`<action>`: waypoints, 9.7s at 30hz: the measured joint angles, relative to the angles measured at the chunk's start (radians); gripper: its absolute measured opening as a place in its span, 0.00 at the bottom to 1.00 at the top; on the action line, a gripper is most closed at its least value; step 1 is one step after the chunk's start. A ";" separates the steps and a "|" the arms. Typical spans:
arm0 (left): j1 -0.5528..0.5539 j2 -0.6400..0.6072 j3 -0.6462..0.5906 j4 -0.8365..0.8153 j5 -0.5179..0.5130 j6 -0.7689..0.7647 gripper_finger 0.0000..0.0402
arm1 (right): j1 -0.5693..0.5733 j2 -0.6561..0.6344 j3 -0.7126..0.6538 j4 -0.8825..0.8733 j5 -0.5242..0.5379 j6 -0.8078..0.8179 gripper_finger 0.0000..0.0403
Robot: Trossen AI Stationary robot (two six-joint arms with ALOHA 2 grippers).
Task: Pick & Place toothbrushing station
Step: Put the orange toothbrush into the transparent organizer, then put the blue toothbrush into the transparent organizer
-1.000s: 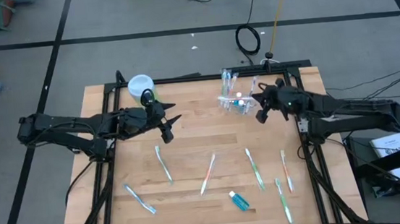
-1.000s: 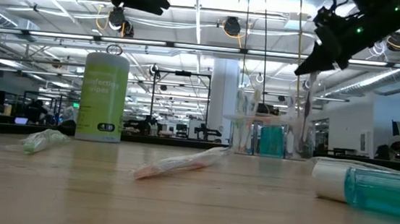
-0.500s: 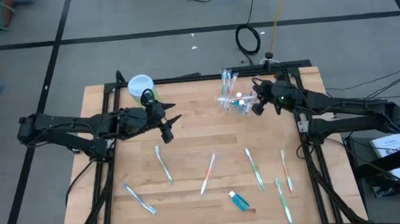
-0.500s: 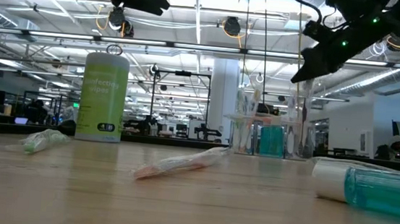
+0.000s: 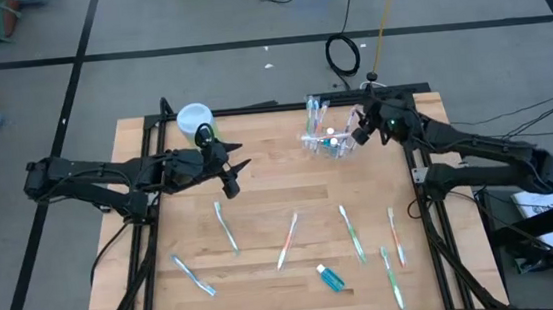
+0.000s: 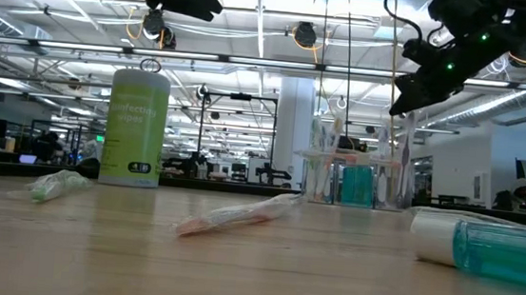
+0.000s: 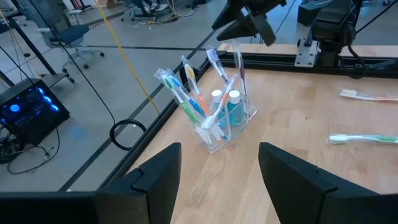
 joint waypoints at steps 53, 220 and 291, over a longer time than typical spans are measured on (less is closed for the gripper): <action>0.001 0.000 0.000 0.069 0.028 0.081 0.54 | 0.148 0.694 0.440 -0.113 -0.289 -0.179 0.41; -0.195 0.000 -0.153 -0.179 0.098 -0.798 0.54 | 0.417 0.055 -0.462 1.116 -0.449 0.079 0.49; -0.813 0.314 -0.323 -0.090 0.573 -0.650 0.54 | 0.596 0.131 -0.238 0.776 -0.242 -0.367 0.49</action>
